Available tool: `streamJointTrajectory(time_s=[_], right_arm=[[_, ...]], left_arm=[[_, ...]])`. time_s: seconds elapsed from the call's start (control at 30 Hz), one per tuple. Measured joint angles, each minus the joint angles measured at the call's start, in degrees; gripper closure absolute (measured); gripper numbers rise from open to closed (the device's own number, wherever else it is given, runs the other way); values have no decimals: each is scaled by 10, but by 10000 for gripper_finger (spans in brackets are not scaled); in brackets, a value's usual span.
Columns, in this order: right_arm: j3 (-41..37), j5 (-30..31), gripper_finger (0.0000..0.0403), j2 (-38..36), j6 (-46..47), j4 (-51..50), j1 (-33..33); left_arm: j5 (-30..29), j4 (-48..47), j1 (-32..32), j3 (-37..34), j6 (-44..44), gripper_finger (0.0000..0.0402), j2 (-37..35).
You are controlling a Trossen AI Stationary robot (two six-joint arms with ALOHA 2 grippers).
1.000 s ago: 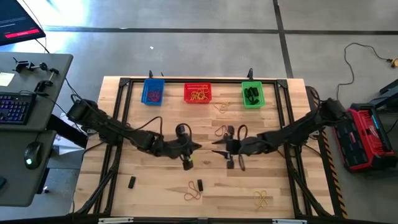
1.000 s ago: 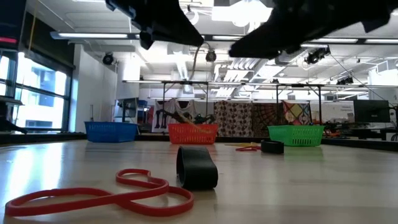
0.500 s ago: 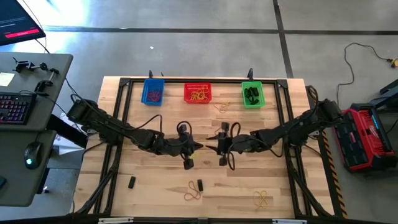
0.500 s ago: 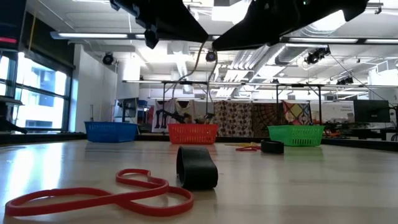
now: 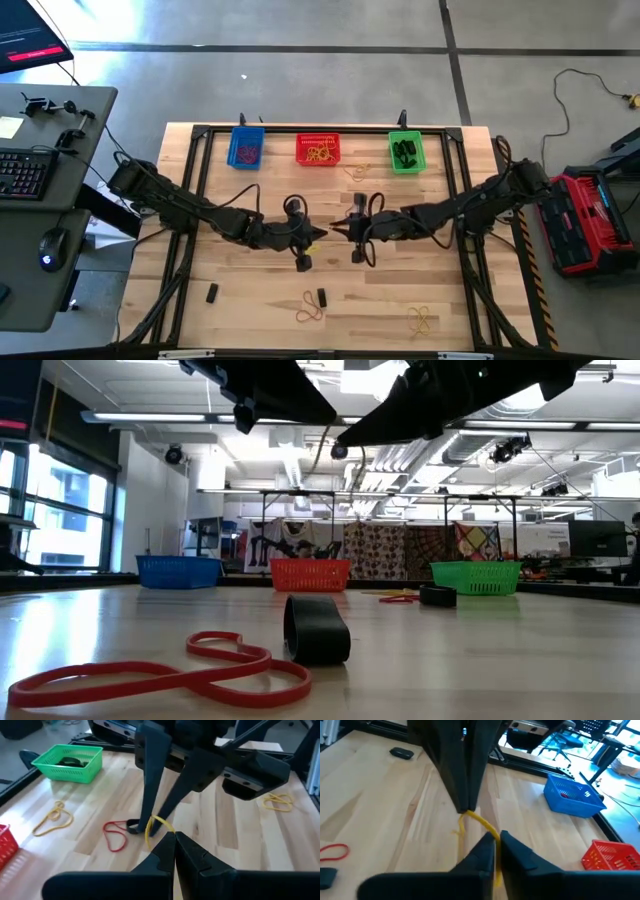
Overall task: Sort rubber bands into baskets
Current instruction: Put the yellow rubberband into the orange bin
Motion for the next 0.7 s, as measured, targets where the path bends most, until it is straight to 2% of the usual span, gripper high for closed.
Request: streamJointTrajectory(time_s=[0.13, 0.33, 0.7], right_arm=[[0, 0, 391, 0, -1, 6, -16], [0, 0, 399, 0, 6, 15, -52], [0, -6, 402, 0, 28, 32, -153]], left_arm=[[-9, 0, 0, 0, 12, 400, 0], [-57, -3, -6, 0, 51, 378, 0], [-42, -4, 18, -3, 70, 381, -7]])
